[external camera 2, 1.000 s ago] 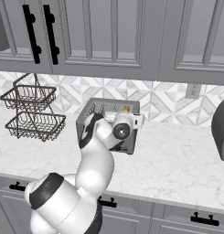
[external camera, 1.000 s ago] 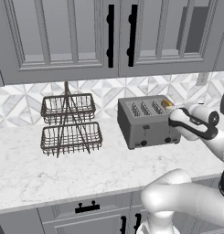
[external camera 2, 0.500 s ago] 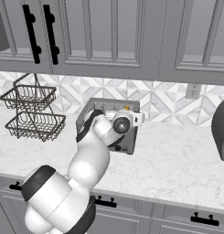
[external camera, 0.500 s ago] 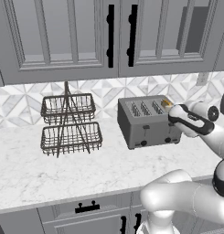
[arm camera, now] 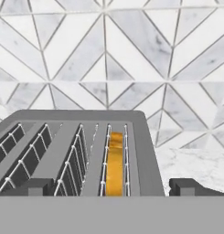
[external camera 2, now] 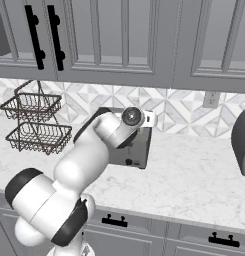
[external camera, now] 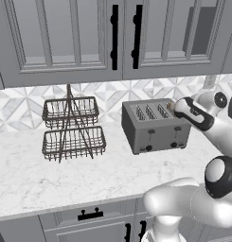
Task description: Start the toaster. Once the lever pops up, take the bread to the plate on the dining counter.
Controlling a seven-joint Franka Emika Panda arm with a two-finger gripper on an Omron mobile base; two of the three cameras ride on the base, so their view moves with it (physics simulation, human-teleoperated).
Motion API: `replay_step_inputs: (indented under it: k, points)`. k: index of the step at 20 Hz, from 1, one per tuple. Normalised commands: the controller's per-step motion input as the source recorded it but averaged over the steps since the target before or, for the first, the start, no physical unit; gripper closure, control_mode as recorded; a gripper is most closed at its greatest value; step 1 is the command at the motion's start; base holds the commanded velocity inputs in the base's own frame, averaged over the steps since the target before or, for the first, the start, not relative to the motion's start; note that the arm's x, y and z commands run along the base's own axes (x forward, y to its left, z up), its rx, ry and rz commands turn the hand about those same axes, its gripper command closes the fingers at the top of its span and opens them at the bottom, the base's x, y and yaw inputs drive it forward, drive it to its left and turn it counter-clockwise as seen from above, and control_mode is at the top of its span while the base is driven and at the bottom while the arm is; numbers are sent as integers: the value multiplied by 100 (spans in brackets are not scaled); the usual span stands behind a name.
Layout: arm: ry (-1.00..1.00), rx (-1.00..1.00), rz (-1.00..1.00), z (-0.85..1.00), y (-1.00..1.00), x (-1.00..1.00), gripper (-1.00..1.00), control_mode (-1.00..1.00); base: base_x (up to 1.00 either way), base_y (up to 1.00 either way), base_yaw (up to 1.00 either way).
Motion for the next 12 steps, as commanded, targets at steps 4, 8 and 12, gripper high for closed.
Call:
replay_step_inputs:
  k: [4,8,12]
  points:
    - [3,1,0,0,0,0,-100,-100,0,0,0]
    - [1,2,0,0,0,-13,-100,-100,0,0,0]
    - [5,0,0,0,7,-5,-100,-100,0,0,0]
